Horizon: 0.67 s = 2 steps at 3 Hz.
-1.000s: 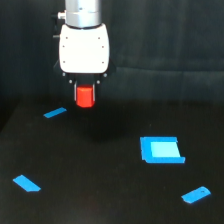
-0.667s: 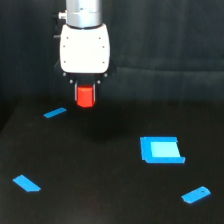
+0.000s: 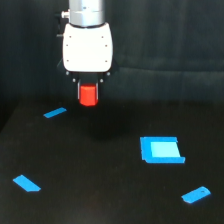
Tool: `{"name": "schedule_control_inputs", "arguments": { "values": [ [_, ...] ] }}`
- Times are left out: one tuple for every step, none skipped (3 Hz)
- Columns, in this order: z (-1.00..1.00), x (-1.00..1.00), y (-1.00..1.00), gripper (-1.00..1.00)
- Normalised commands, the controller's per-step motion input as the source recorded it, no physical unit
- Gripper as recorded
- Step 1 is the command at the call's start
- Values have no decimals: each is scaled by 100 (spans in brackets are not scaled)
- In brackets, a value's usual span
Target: Pick up the red object from the table
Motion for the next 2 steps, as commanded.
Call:
{"name": "schedule_control_inputs", "arguments": {
  "values": [
    [13, 2, 1, -100],
    [14, 12, 6, -94]
  ]
}}
